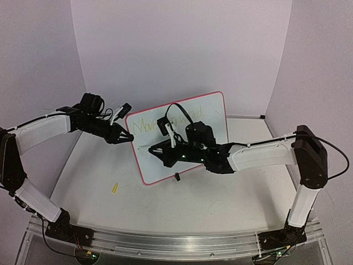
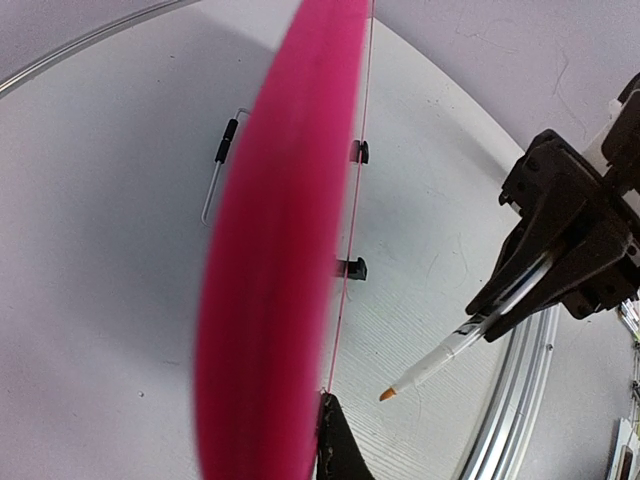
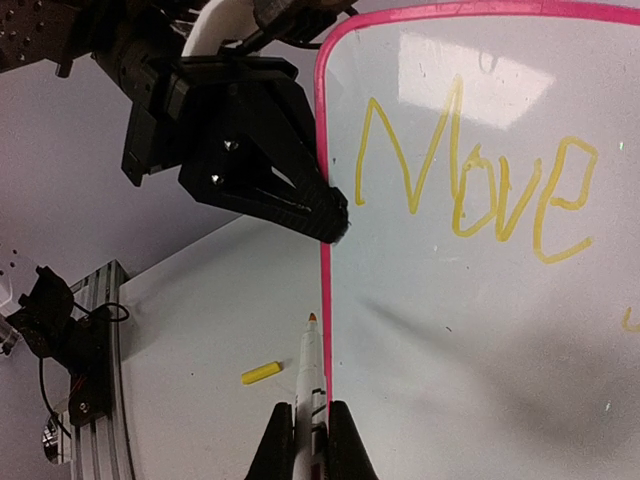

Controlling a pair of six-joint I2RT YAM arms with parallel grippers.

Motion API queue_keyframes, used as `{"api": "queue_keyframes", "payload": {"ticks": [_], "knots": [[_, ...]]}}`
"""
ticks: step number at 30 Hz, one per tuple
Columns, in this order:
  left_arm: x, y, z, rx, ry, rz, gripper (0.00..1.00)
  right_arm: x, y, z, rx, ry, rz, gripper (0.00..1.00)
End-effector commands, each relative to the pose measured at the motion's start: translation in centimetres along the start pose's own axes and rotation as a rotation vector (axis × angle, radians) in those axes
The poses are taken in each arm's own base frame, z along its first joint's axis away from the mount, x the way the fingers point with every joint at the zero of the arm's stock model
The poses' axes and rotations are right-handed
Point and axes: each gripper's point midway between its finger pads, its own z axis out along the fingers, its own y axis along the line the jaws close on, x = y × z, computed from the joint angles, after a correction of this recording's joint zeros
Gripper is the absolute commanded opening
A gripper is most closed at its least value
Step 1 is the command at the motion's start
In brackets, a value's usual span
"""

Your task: Write a sentence on the whiteboard

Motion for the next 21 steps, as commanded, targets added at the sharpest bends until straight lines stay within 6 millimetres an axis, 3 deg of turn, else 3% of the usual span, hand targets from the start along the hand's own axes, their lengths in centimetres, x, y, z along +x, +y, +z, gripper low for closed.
{"api": "queue_keyframes", "payload": {"ticks": [1,13,21], "knots": [[1.5,0.3,0.9,-0.041,0.066,0.026,0.0,-0.3,0.2,0.8,-0.002,0.002,0.002,0.0],[1.6,0.4,1.1,-0.037,0.067,0.025,0.0,0.2,-0.8,1.9,0.035,0.013,0.007,0.0],[1.6,0.3,1.1,-0.035,0.069,0.024,0.0,1.0,-2.5,2.3,0.124,0.023,0.026,0.0]]}}
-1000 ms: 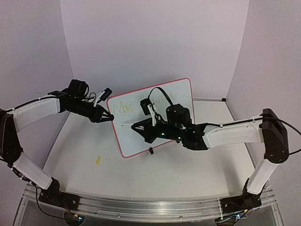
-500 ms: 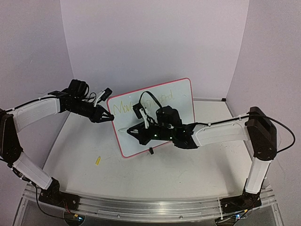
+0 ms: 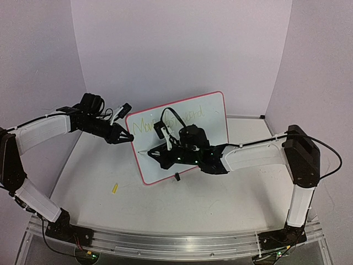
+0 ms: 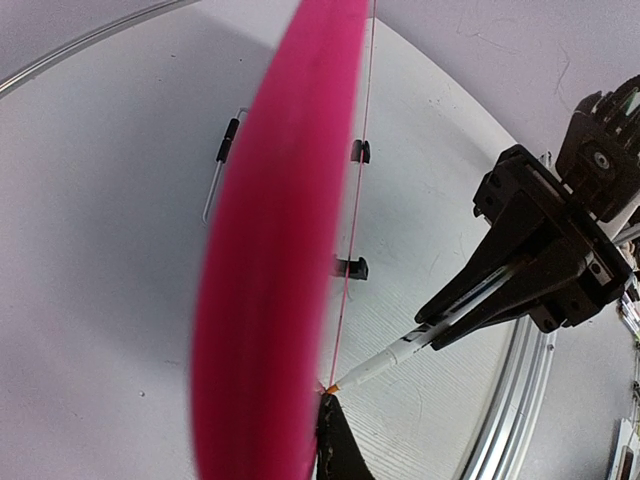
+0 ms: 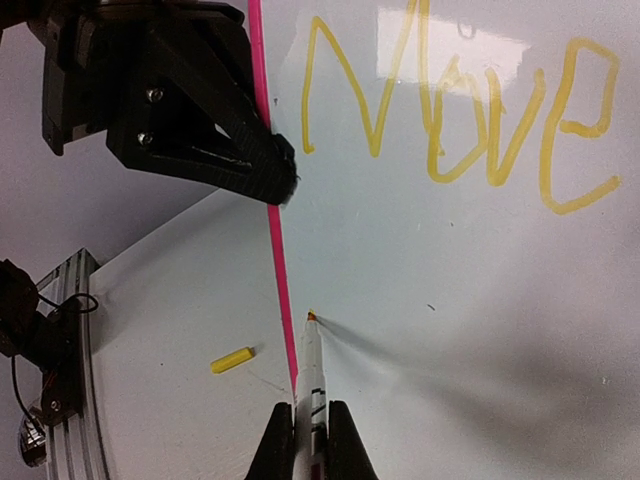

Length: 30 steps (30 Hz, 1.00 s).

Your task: Write a sentence on the whiteboard

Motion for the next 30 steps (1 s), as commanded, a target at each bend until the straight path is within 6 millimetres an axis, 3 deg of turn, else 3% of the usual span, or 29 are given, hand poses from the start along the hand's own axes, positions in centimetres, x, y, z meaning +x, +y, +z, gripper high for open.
{"api": "queue_keyframes", "payload": {"ticks": [1,20,24,30], "knots": [[1.6,0.3,1.1,-0.033,0.068,0.023,0.0,-0.8,-1.0,0.5,0.069,-0.025,0.01,0.0],[1.5,0.3,1.0,-0.036,0.065,0.026,0.0,1.9,-2.1,-0.6,0.12,0.018,0.05,0.0],[1.5,0.3,1.0,-0.036,0.065,0.027,0.0,1.3,-2.4,-0.9,0.136,-0.002,0.054,0.0],[1.6,0.3,1.0,-0.037,0.067,0.028,0.0,-1.2,-2.3,-1.4,0.145,-0.08,0.061,0.0]]}}
